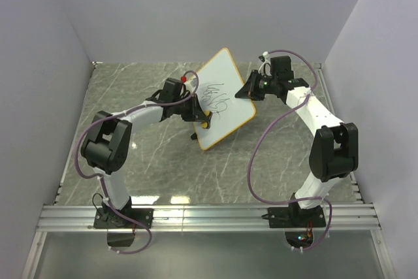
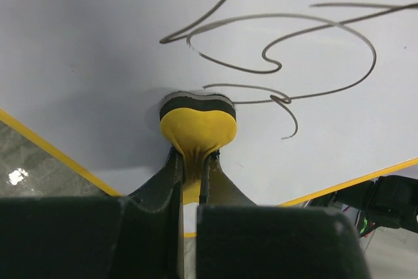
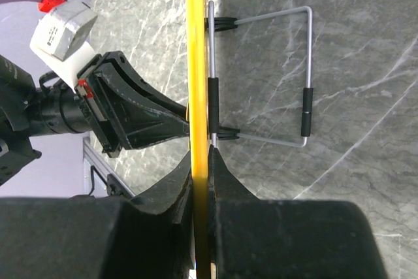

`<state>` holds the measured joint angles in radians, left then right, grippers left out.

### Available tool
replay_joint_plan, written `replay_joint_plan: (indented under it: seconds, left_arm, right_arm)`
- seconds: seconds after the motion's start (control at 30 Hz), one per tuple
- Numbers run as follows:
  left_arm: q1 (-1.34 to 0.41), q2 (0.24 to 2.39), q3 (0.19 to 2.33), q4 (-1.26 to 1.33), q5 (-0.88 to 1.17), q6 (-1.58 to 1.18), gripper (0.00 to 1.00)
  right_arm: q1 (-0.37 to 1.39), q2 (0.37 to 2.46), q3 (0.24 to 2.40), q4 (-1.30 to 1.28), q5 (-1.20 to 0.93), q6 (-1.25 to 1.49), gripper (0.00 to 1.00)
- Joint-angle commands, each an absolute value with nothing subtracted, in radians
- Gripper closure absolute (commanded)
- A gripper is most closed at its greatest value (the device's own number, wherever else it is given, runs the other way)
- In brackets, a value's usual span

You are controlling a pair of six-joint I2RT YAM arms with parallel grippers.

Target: Erase the whiteboard

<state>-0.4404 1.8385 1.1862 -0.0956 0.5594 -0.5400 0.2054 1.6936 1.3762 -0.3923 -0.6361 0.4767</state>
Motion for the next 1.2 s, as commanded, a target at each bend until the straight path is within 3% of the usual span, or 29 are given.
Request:
replay_joint_plan:
  seconds: [0.0,0.5,0.87,1.17]
  left_arm:
    - [-0.446,1.894,1.242,-0.054,0.480,-0.541,1.00]
    - [-0.552,1.902,1.356,-0.116,0.543,-0.549,1.00]
    - [-0.479,2.026,1.457,-0.225,0.384,-0.529,1.00]
    - [-0.430,2.043,1.417,-0.158,0.385,-0.566,1.00]
  right_arm:
    - [0.253,1.700,1.355,-0.446,-0.657,0.492,1.00]
    - [0.261,1.740,1.381,-0.433,-0.669,0.494,1.00]
    - [0.259,1.740,1.384,-0.451,-0.670,0.469,1.00]
    - [0.258,1.755,1.391,-0.465,-0.646,0.469,1.00]
